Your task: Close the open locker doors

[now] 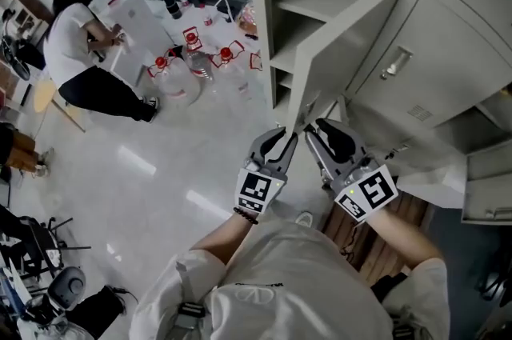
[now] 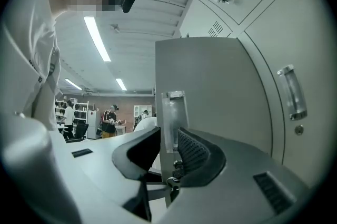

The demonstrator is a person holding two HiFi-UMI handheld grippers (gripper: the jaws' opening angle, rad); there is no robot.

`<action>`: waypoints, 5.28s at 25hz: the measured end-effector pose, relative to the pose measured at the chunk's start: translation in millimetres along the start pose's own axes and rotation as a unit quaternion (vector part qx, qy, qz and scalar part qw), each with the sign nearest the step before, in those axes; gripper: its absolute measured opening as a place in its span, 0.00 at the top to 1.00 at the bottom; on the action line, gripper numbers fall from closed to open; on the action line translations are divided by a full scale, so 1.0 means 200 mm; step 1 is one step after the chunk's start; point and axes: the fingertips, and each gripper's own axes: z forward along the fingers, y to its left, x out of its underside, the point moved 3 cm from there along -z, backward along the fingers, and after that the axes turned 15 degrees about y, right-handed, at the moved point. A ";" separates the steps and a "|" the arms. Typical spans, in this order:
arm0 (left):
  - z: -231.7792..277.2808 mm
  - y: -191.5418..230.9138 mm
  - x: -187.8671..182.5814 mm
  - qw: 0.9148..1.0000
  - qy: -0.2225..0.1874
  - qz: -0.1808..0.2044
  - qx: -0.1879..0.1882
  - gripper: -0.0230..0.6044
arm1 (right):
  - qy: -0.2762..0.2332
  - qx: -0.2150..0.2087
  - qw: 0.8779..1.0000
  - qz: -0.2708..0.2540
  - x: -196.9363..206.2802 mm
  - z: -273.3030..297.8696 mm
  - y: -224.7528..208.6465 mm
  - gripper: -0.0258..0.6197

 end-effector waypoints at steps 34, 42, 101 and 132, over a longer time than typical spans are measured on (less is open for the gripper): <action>0.26 0.79 -0.07 0.996 -0.039 0.049 0.063 0.90 | 0.010 0.117 0.993 -0.005 -0.21 0.91 -0.40 0.89; 0.52 0.86 -0.16 0.997 -0.035 0.045 0.058 0.96 | 0.003 0.155 0.988 0.001 -0.24 1.02 -0.52 0.90; 0.47 -0.89 0.90 0.993 0.087 0.023 0.074 0.68 | 0.141 0.287 0.943 0.089 1.23 -0.82 -0.17 0.94; 0.45 -0.17 1.04 0.991 0.042 0.038 0.117 0.81 | 0.174 0.116 0.977 0.032 2.05 0.33 -0.05 0.76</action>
